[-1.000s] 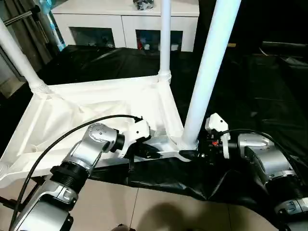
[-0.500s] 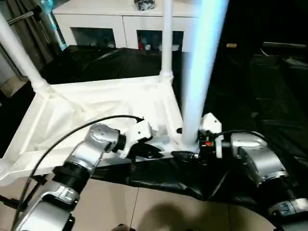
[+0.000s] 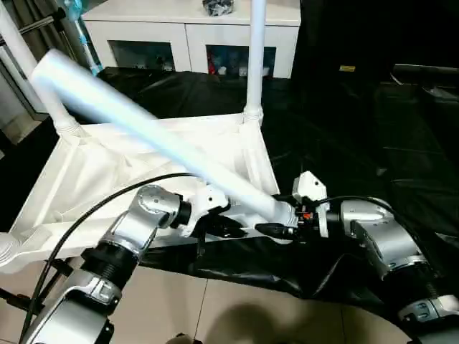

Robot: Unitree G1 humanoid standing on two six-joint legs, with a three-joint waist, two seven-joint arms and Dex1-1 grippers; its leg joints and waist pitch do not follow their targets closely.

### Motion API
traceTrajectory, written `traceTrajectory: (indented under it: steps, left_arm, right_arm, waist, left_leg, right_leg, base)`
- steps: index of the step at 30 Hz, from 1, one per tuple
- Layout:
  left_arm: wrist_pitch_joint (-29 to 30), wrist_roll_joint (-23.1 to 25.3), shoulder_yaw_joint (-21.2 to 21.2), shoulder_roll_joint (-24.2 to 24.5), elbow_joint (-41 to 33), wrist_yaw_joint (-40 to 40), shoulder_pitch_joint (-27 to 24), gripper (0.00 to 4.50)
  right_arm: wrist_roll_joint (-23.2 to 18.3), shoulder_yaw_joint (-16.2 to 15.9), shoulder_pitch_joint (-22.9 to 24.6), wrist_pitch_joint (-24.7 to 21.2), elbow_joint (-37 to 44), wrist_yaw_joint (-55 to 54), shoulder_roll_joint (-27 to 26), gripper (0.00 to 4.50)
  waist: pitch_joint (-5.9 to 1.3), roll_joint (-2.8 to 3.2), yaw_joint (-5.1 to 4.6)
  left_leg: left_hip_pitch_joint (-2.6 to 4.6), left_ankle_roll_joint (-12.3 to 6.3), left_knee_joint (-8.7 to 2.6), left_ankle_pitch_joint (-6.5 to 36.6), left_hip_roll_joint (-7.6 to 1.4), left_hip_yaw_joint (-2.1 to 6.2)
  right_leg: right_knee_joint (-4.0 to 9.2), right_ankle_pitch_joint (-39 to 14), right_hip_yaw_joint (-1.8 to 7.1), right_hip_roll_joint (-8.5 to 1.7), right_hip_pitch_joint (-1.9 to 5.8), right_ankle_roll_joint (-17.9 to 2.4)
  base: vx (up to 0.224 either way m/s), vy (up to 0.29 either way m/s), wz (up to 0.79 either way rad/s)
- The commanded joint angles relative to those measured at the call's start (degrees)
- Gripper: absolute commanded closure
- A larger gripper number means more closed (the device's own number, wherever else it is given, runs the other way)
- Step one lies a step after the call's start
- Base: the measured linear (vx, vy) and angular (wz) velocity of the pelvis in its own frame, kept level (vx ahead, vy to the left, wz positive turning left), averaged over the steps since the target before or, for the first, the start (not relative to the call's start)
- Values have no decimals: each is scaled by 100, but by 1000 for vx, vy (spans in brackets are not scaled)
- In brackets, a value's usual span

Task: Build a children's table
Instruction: Insert table leg to table base

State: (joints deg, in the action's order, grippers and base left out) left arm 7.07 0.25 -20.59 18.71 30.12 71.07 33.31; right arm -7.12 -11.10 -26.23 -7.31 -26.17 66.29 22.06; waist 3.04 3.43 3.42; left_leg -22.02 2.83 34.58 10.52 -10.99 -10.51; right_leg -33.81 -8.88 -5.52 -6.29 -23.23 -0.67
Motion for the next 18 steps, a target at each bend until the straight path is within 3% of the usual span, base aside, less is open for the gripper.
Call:
traceTrajectory:
  steps: [1, 7, 8, 9, 10, 11, 14, 18]
  left_arm:
    - [-108, -14, -94, -43, -88, 84, 0, 450]
    - [-187, -40, 144, -151, 20, -368, 48, 450]
    - [-150, -68, 210, -187, 37, -468, 62, 406]
    - [-50, -161, 304, -203, -31, -501, 48, 395]
    - [22, -227, 357, -205, -89, -496, 33, 395]
    - [140, -345, 431, -179, -258, -445, -24, 395]
    - [409, -626, 607, -59, -782, -328, -224, 360]
    - [761, -966, 851, 48, -1281, -341, -452, 344]
  right_arm:
    - [-7, -64, 29, -24, -4, -7, -36, 137]
    - [-67, 39, 19, -11, -49, -163, -124, 142]
    - [-92, 71, 19, -16, -51, -202, -151, 142]
    - [-145, 128, 28, -34, -42, -257, -197, 142]
    - [-179, 163, 35, -48, -35, -291, -225, 143]
    - [-242, 225, 50, -60, -11, -350, -278, 143]
    - [-467, 422, 90, -110, 125, -523, -447, 143]
    - [-909, 789, 78, -333, 323, -730, -708, 144]
  waist:
    - [-436, -72, -27]
    - [-434, -61, -28]
    - [-430, -64, -29]
    - [-428, -36, -22]
    - [-428, -54, -33]
    - [-432, -22, -28]
    - [-423, -32, -78]
    - [-430, 5, -113]
  left_leg:
    - [90, -412, -400, 1166, -204, 51]
    - [89, -395, -401, 1187, -200, 54]
    - [98, -378, -401, 1238, -199, 49]
    - [107, -353, -403, 1289, -197, 53]
    - [98, -334, -409, 1316, -200, 56]
    - [93, -325, -408, 1311, -195, 60]
    - [52, -326, -432, 1378, -198, 76]
    - [64, -316, -436, 1371, -206, 75]
  right_leg:
    - [366, -1490, 241, -222, 309, -1270]
    - [377, -1532, 239, -220, 305, -1249]
    - [384, -1577, 241, -220, 296, -1250]
    - [389, -1646, 238, -221, 295, -1244]
    - [391, -1660, 237, -221, 303, -1236]
    - [381, -1640, 233, -226, 312, -1248]
    - [370, -1581, 223, -217, 328, -1269]
    - [347, -1469, 228, -218, 328, -1340]
  base:
    - [0, 0, 0]
    - [0, 0, 0]
    - [0, 0, 0]
    - [0, 0, 0]
    - [0, 0, 0]
    - [0, 0, 0]
    - [0, 0, 0]
    - [0, 0, 0]
